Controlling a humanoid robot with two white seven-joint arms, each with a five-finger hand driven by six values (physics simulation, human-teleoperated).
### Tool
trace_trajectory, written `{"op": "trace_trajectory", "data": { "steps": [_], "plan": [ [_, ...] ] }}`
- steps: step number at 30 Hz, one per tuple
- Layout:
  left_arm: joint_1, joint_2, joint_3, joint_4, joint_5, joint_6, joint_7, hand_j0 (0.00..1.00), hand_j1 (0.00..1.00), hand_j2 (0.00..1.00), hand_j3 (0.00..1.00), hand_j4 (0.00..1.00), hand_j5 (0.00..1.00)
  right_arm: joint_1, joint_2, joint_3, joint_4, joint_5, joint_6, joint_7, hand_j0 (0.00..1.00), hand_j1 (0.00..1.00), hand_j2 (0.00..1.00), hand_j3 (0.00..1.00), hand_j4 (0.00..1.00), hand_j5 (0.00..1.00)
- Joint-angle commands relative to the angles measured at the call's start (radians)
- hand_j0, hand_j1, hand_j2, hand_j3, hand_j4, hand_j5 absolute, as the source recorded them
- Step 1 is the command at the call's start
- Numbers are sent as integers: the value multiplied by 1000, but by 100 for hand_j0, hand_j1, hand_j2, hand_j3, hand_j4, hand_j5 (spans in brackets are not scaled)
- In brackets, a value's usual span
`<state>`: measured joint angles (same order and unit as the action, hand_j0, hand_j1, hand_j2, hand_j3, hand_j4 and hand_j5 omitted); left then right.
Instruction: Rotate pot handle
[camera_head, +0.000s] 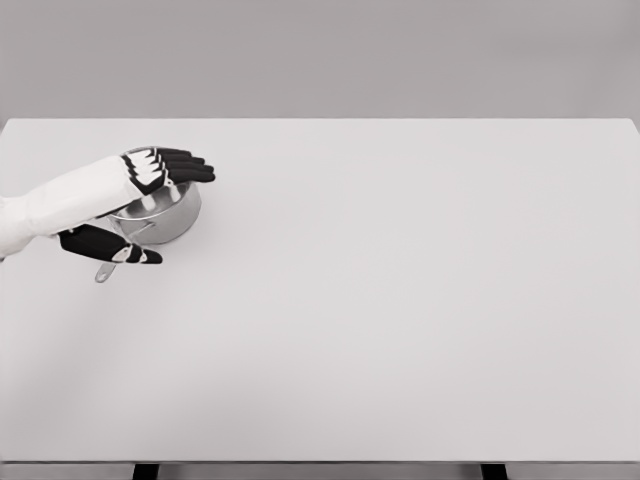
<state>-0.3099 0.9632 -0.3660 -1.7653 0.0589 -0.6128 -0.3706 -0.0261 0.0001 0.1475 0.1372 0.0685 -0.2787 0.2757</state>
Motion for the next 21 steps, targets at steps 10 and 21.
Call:
{"op": "trace_trajectory", "data": {
  "steps": [10,21],
  "plan": [
    [-6,0,-5,1,7,2,-1,100,100,100,100,100,100,3,0,-2,7,-1,1,-6,100,100,100,100,100,100],
    [-368,118,-470,70,44,2,1,100,100,100,100,100,100,3,0,-2,7,-1,1,-6,100,100,100,100,100,100]
  ]
}}
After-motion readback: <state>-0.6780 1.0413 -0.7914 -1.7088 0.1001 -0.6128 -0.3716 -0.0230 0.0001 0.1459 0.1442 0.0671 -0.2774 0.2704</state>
